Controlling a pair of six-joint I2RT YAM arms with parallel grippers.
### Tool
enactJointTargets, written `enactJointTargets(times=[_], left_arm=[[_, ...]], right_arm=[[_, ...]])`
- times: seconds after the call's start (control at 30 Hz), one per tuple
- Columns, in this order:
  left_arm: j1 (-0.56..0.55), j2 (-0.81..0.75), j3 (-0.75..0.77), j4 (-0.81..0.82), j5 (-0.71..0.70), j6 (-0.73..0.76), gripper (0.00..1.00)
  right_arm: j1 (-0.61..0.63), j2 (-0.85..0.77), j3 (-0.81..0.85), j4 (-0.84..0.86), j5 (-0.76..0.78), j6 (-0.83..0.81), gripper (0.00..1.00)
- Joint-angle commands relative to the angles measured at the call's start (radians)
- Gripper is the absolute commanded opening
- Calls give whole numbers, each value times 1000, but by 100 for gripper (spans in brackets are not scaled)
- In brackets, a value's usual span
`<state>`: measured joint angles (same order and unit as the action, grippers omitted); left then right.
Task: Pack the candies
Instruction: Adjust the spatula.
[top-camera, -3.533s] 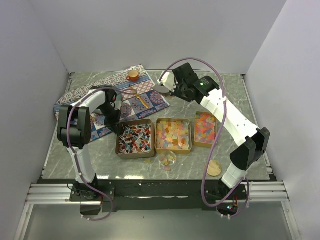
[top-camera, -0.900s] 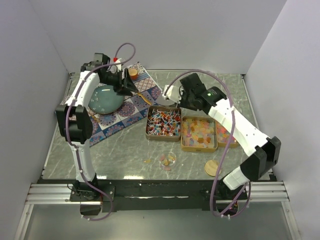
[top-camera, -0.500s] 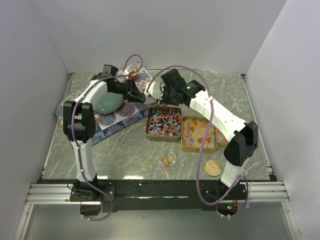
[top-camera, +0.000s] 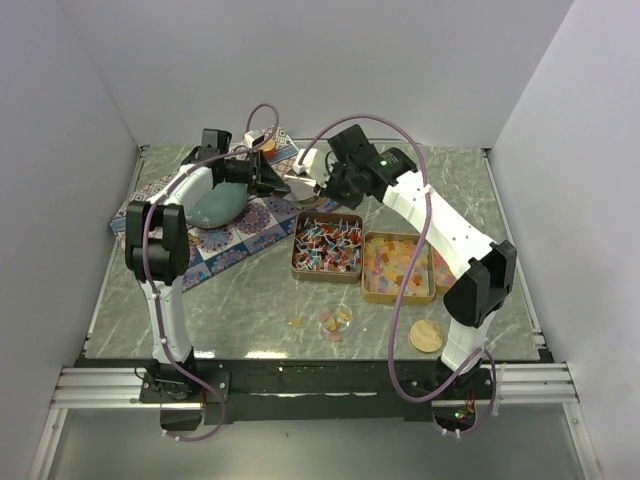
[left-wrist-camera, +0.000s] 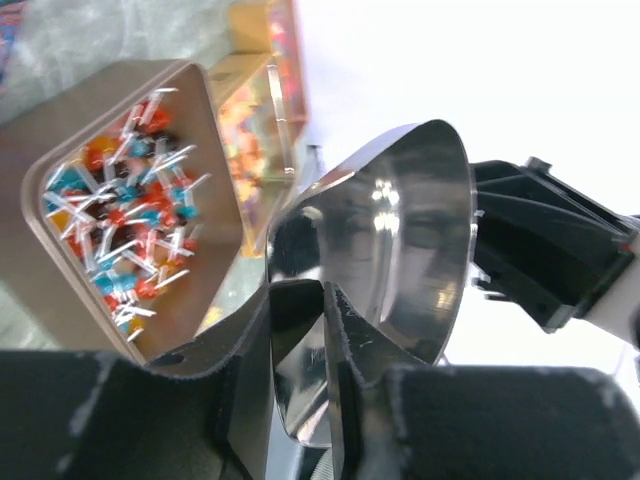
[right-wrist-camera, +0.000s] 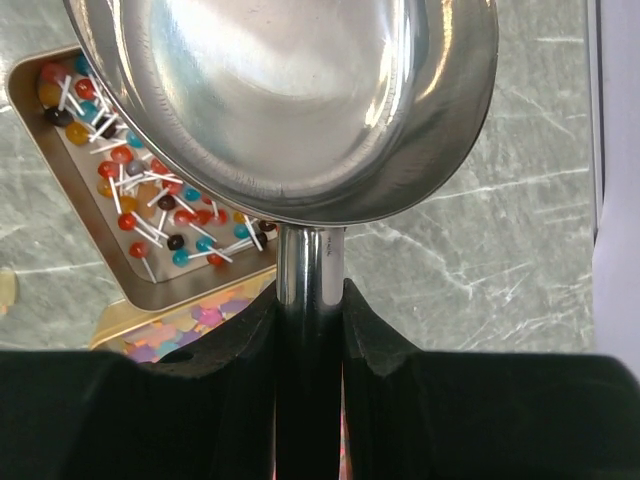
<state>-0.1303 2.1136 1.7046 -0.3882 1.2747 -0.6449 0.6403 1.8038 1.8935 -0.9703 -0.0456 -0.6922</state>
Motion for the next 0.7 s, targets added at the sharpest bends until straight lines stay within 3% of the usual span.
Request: enactJointTargets(times=[0.0, 0.13, 0.17, 0.2, 0.33, 0.5, 0.67], left_arm=[[-25, 43, -59, 348, 196, -258, 1], [-19, 55, -24, 335, 277, -173, 1], [-15, 62, -2, 293, 288, -127, 1], [-11, 75, 47, 167, 291, -4, 1], [6, 101, 127, -39, 284, 224, 1], [11, 86, 127, -110, 238, 355, 1], [14, 78, 96, -64, 244, 295, 1]], right_arm=[[30, -40, 24, 182, -146, -4, 0], [30, -40, 10, 162, -117, -15, 2], [29, -35, 13, 147, -119, -12, 7], [25, -32, 21, 130, -147, -6, 19], [1, -15, 39, 47, -252, 68, 37], [-22, 8, 49, 27, -309, 129, 39], [-36, 15, 35, 24, -280, 122, 36]])
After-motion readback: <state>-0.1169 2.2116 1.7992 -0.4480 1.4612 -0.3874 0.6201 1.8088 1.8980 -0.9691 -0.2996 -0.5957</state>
